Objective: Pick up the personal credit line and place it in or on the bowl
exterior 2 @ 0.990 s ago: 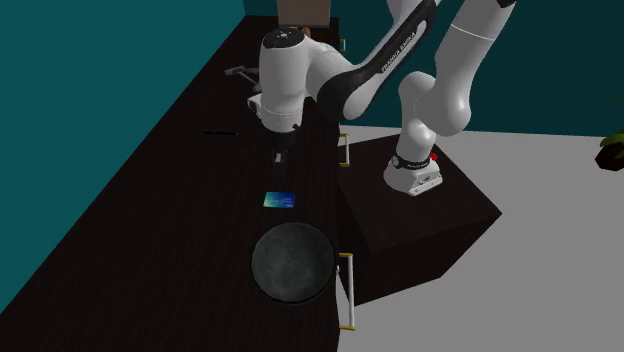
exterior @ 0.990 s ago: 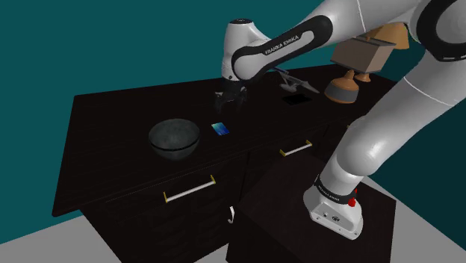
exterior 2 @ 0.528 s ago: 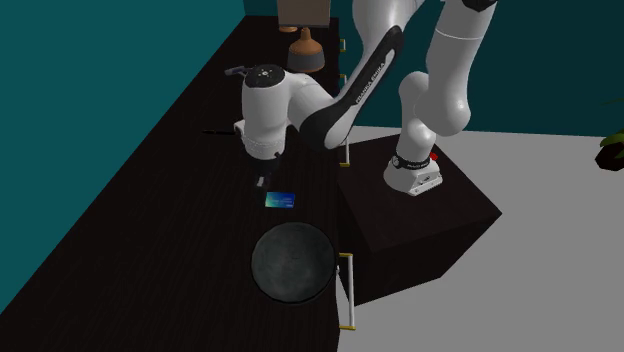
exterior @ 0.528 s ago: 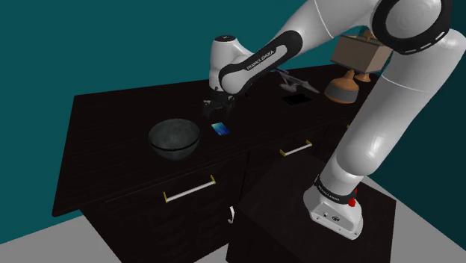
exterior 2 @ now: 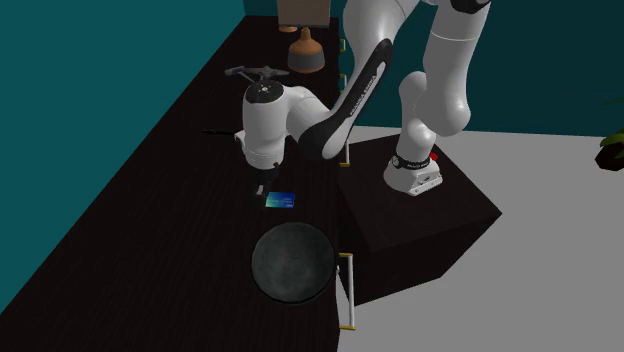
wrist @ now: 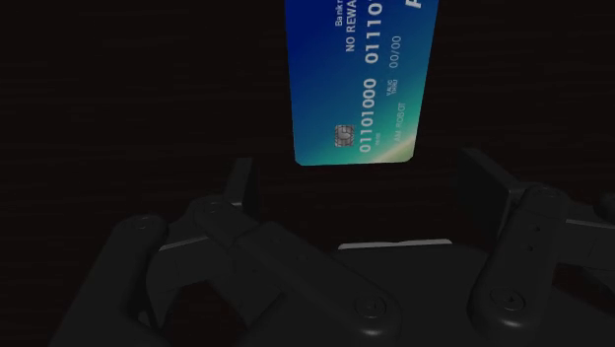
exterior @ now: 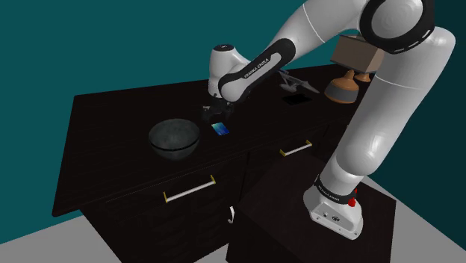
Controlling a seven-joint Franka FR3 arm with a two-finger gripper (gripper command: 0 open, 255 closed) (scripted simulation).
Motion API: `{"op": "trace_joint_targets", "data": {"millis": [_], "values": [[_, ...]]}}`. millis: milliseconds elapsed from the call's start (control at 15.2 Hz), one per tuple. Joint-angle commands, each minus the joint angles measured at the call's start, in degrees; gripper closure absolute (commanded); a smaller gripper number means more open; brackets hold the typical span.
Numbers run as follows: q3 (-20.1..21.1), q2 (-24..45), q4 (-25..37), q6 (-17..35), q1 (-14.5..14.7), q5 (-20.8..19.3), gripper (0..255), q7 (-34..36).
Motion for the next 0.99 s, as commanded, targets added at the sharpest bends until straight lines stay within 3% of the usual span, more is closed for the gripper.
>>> {"op": "trace_joint_targets", "data": {"millis": [0,264,330,924], "values": [[0.0,0.1,0.0,0.1,0.0,0.0,0,0.0],[0.0,0.1,0.0,0.1,0.0,0.0,0,0.0],[0.0,0.1,0.0,0.1,0.0,0.0,255,0.0],[0.0,0.1,0.0,0.1,0.0,0.0,255,0.0]]}}
